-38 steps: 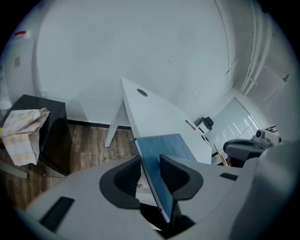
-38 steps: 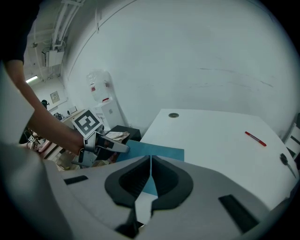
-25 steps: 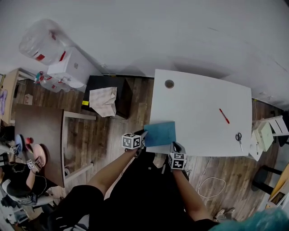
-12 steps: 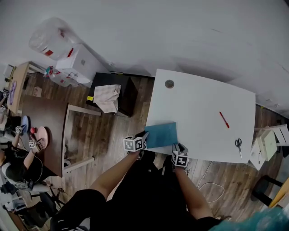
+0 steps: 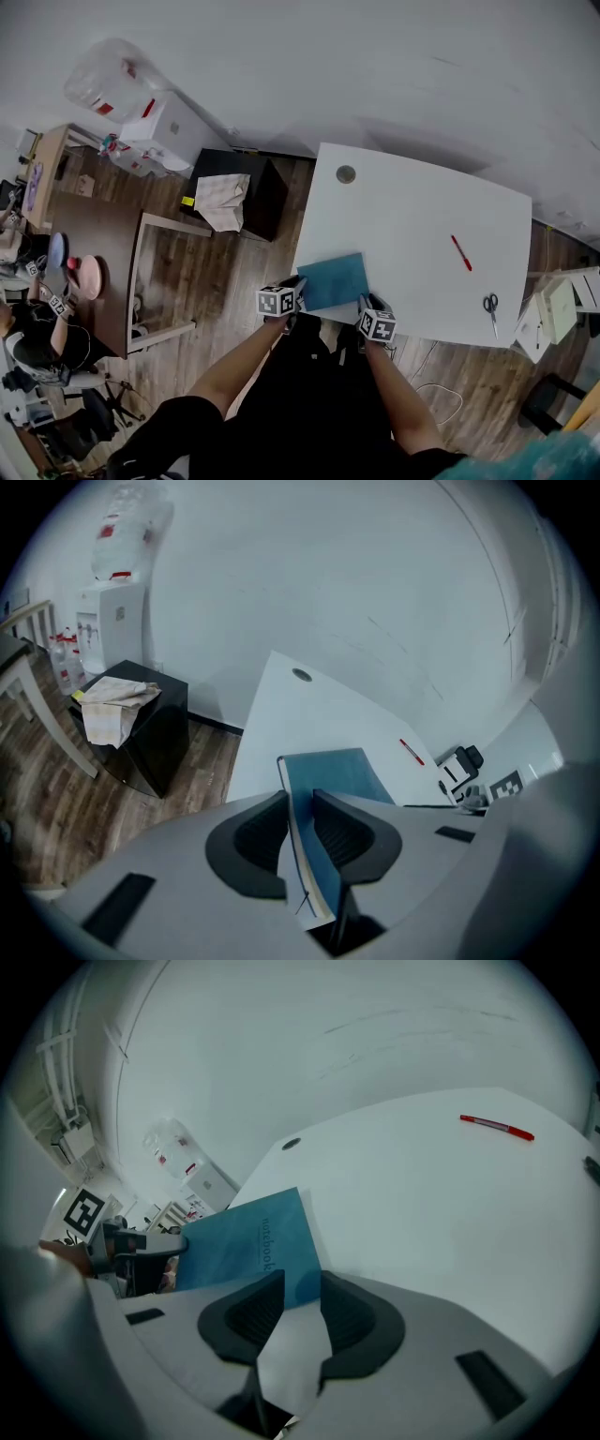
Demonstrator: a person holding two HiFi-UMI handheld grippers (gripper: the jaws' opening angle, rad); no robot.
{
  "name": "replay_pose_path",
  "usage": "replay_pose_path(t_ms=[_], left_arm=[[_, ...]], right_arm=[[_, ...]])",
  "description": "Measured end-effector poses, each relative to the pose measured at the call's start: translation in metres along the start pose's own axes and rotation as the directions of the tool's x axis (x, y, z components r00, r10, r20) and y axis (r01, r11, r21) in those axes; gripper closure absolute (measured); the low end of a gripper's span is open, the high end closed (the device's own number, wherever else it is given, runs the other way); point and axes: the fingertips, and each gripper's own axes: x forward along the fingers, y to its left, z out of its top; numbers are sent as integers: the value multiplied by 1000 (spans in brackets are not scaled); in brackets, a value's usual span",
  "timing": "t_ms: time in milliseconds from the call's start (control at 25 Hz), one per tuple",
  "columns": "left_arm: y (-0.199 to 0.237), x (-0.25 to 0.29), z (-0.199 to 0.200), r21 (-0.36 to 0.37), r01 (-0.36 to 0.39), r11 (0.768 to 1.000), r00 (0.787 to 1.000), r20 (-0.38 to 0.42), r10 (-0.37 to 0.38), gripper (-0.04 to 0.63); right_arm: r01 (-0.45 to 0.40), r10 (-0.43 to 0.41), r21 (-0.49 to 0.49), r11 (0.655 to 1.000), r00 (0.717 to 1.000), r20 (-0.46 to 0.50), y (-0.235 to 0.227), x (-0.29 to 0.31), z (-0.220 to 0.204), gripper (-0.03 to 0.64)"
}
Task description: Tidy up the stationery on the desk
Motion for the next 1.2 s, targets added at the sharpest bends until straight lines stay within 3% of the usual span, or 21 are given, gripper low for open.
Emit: replay_pose_path(t_ms=[200,360,600,720,880,1080,1200], left_arm=[[-26,12,-21,102,35,994,997,-71,-28,497],[-59,26,-45,212,107,971,982,-173,-70,488],[-66,31,-51,89,58,994,986,-160,-43,488],[-63,28,-48,90,52,995,987,-158,-37,488],[-61,30,-50,103,55,993,985,-166,-37,488],[-61,32,-52,103,45,994,985,-172,-27,488],[-63,32,-58,97,55,994,979,-202,-35,485]], right_arm=[[3,-2,-28,1000,999,37,-24,6,39,489],[-21,24,-119,993,999,23,-31,22,74,489],[42,-44,-188,981,999,-4,-45,-3,81,488],[99,-105,-112,989,993,-49,-63,-23,53,483],[89,-88,-1,996,990,-112,-73,-27,18,476],[95,-89,65,993,991,-96,-78,-23,16,472],[85,-82,43,995,994,-69,-77,-22,26,472]])
